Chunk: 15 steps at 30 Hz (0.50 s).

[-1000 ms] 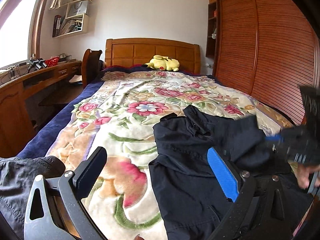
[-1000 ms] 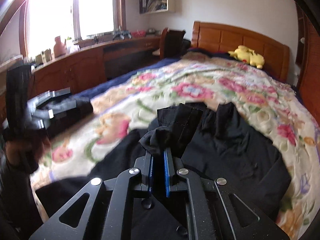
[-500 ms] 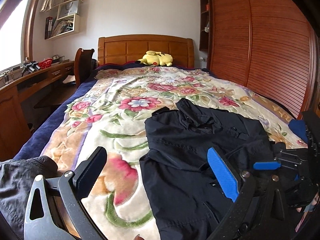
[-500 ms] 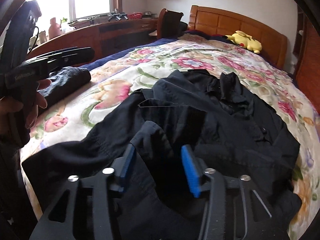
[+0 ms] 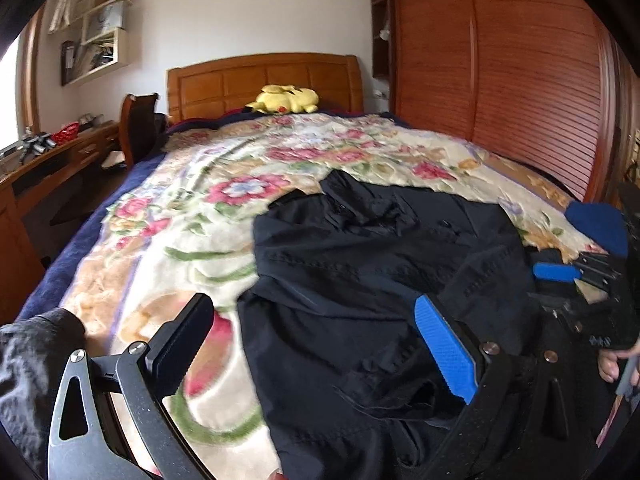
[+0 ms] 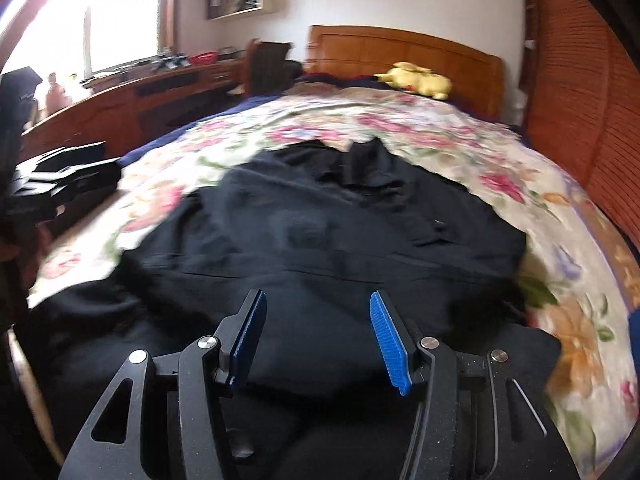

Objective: Fold large clothes

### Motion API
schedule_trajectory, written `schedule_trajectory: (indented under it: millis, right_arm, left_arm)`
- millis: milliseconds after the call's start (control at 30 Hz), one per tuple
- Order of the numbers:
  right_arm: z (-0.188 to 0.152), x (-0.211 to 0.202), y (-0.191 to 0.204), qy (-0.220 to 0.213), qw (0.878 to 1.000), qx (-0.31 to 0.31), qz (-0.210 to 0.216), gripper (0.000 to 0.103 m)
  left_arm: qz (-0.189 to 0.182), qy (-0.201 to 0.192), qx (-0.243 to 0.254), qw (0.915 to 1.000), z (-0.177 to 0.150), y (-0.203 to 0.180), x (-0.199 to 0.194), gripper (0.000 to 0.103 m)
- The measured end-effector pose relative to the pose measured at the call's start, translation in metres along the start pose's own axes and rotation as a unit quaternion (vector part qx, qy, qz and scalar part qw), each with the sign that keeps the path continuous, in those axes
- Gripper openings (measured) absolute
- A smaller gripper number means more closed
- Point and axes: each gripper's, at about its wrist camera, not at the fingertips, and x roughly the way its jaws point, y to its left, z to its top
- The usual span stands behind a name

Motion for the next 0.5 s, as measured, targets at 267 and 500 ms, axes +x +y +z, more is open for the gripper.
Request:
schedule_trajectory:
  millis: [267,500]
  right_arm:
    - [-0.017,0.015,-0.017,0.025,0.999,0.022,-0.021,0.056]
    - [-0.02,0.015,-0.02,0.025,0.998,0.005,-0.058,0.056]
  left_arm:
    - [-0.023,0.052,0.009,0.9984,-0.023,-0.015,0.022,0.101]
    - [-0.021,0.078,-0.006,0.9967,-0.038,-0.012,0.03,0.101]
